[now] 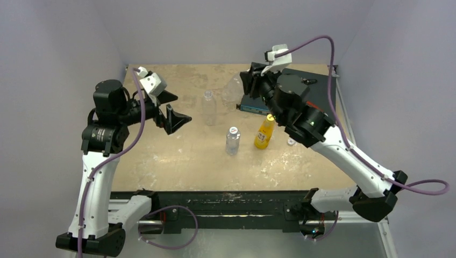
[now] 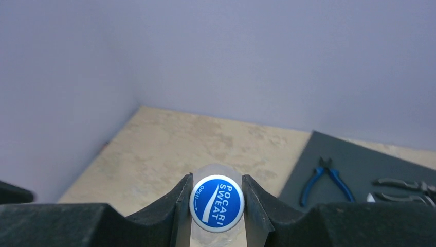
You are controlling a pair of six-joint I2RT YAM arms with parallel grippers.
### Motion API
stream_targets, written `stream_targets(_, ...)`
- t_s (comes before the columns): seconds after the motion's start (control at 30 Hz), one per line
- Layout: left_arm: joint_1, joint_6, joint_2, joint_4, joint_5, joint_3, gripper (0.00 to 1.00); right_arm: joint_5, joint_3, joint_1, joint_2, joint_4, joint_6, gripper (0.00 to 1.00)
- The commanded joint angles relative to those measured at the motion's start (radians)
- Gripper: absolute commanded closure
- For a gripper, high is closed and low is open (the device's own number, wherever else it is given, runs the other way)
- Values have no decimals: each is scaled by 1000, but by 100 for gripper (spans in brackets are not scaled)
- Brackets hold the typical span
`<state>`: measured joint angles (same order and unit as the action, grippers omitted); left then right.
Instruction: Unscrew the bottle caps
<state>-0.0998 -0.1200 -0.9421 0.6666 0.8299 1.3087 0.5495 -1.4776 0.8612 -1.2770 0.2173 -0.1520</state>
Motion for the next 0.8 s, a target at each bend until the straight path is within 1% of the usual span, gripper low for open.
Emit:
stream_targets(0.0,-2,-135,-46,72,112,156,0,-217,-128,16,45,38,-18,76)
stream_targets(0.07,-1,-158,-57,89,115,203,0,-340,-145,16,67,43,-49,76)
stream_targets(0.13,-1,-162,-53,90,130,216,0,-447,-144,18,88,35,-80,76)
stream_targets(0.27,-1,-126,-41,86,184,196,0,-577,-71,31,120,-27,-142,75)
stream_targets(0.4,-2,-92,-39,92,282,155,0,-613,-28,86,103,-90,-154,76)
stream_targets(0.5,-2,-79,-21,76,289,141,0,-625,-49,123,67,-87,-149,76)
stream_targets(0.63,-1,-108,-15,110,314,143,0,-668,-40,131,54,-130,-178,76)
stream_targets(0.77,-2,-121,-10,133,378,97,2,-710,-31,134,38,-182,-208,76)
